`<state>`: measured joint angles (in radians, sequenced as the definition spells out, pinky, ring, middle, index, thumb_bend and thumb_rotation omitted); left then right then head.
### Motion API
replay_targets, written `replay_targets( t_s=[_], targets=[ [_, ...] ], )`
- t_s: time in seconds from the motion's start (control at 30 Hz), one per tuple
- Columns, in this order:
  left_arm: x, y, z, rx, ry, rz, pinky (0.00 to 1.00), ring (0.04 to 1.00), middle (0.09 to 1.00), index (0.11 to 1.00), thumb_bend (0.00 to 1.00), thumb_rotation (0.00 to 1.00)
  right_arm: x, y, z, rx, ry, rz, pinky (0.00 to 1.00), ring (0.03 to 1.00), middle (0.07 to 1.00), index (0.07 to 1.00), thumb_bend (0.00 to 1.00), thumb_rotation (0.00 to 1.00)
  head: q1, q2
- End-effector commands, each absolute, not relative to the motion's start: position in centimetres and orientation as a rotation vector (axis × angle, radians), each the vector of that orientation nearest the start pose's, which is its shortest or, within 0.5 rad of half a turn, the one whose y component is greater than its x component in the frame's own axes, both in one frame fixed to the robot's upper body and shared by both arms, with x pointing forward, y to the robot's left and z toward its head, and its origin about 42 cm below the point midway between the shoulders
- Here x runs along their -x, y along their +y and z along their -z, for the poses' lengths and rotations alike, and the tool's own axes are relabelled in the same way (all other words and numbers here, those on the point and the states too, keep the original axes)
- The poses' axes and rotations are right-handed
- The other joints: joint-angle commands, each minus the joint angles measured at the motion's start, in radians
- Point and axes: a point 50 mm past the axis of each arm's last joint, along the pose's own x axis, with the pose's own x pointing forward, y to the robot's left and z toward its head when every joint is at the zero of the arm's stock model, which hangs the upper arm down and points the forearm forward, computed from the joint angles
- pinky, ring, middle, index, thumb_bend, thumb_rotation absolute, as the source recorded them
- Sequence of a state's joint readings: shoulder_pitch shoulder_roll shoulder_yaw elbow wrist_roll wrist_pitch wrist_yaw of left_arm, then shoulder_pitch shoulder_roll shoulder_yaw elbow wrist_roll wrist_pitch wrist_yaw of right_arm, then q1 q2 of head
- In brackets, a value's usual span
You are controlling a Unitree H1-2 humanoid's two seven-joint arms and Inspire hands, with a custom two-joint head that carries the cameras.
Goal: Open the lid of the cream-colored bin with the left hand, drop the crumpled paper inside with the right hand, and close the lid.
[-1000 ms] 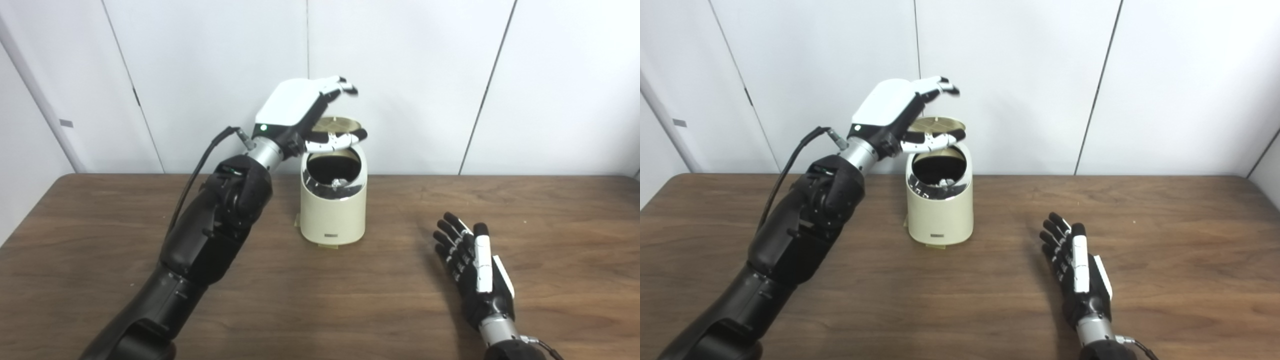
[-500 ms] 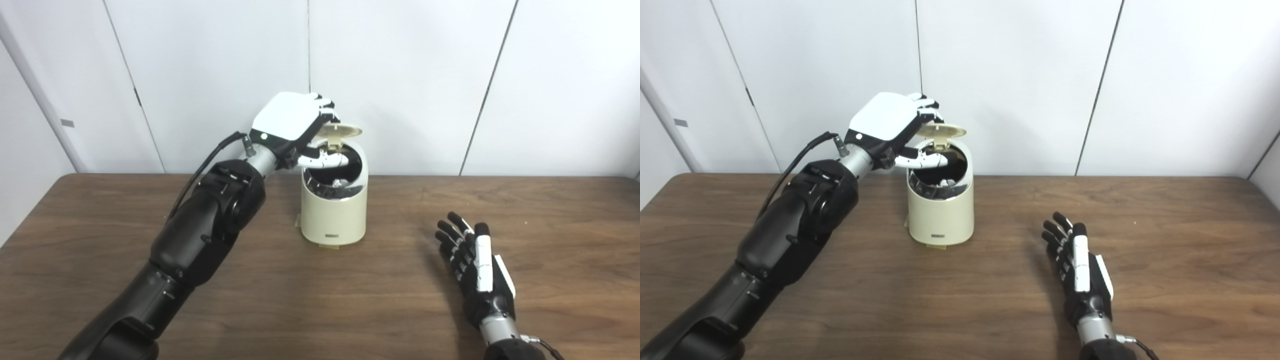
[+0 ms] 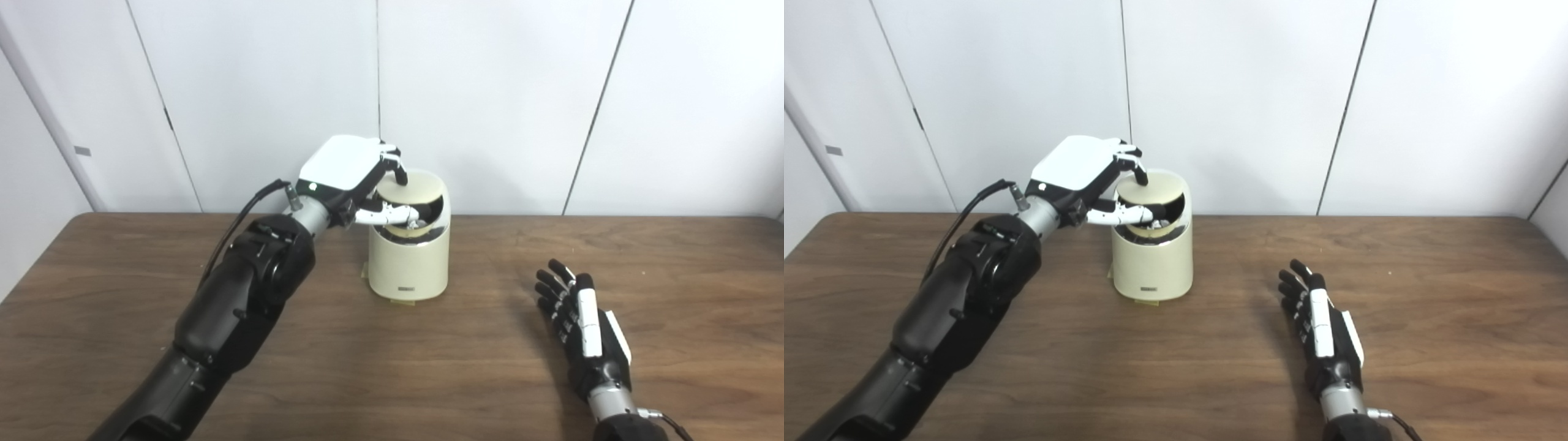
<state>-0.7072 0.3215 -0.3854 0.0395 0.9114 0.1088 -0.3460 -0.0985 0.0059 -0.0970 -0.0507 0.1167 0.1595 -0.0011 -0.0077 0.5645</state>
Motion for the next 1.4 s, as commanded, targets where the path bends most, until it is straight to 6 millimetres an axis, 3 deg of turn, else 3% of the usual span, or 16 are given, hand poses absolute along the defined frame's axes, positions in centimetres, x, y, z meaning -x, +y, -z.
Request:
replay_targets(
  t_s=[0.0, 0.2, 0.43, 0.57, 0.87, 1.03, 1.23, 1.37],
  targets=[
    [-44.1, 15.2, -32.0, -1.418, -0.512, 0.313, 0.79, 0.924, 0.887, 0.709, 0.67, 0.85, -32.5, -22.6, -13.9, -0.118, -0.041, 0.049, 0.96, 0.948, 0.869, 0.935, 0.68, 0.98, -0.002, 0.002],
    [-43.7, 15.4, -30.6, -1.445, -0.495, 0.332, 0.81, 0.928, 0.885, 0.706, 0.67, 0.90, -32.5, -22.7, -14.0, -0.102, -0.038, 0.063, 0.97, 0.945, 0.884, 0.963, 0.66, 0.98, -0.007, 0.005],
    [-43.3, 15.2, -29.2, -1.438, -0.463, 0.377, 0.82, 0.939, 0.894, 0.720, 0.66, 0.87, -32.4, -22.8, -14.0, -0.085, -0.029, 0.063, 0.98, 0.969, 0.910, 0.971, 0.67, 0.97, -0.012, 0.013],
    [-43.3, 14.9, -28.1, -1.470, -0.448, 0.422, 0.83, 0.961, 0.926, 0.778, 0.66, 0.89, -32.4, -22.7, -14.0, -0.072, -0.027, 0.064, 0.98, 0.971, 0.909, 0.971, 0.67, 0.97, -0.015, 0.016],
    [-43.2, 14.1, -26.2, -1.676, -0.446, 0.458, 0.98, 1.000, 0.991, 0.790, 0.68, 0.93, -32.3, -22.3, -14.4, -0.063, -0.026, 0.060, 0.98, 0.975, 0.906, 0.971, 0.67, 0.97, -0.020, 0.024],
    [-43.1, 14.1, -25.4, -1.764, -0.427, 0.478, 1.00, 1.000, 1.000, 0.785, 0.69, 0.98, -32.2, -22.2, -14.5, -0.065, -0.025, 0.058, 0.99, 0.967, 0.904, 0.971, 0.66, 0.97, -0.021, 0.024],
    [-42.5, 14.8, -25.8, -1.713, -0.419, 0.459, 0.99, 1.000, 0.992, 0.790, 0.66, 0.94, -32.4, -22.1, -14.4, -0.082, -0.020, 0.059, 1.00, 0.967, 0.902, 0.968, 0.67, 0.96, -0.021, 0.018],
    [-41.6, 16.3, -26.8, -1.496, -0.419, 0.393, 0.92, 0.981, 0.945, 0.816, 0.61, 0.87, -32.3, -21.8, -14.4, -0.088, -0.024, 0.053, 1.00, 0.966, 0.909, 0.973, 0.66, 0.96, -0.029, 0.009]
  ],
)
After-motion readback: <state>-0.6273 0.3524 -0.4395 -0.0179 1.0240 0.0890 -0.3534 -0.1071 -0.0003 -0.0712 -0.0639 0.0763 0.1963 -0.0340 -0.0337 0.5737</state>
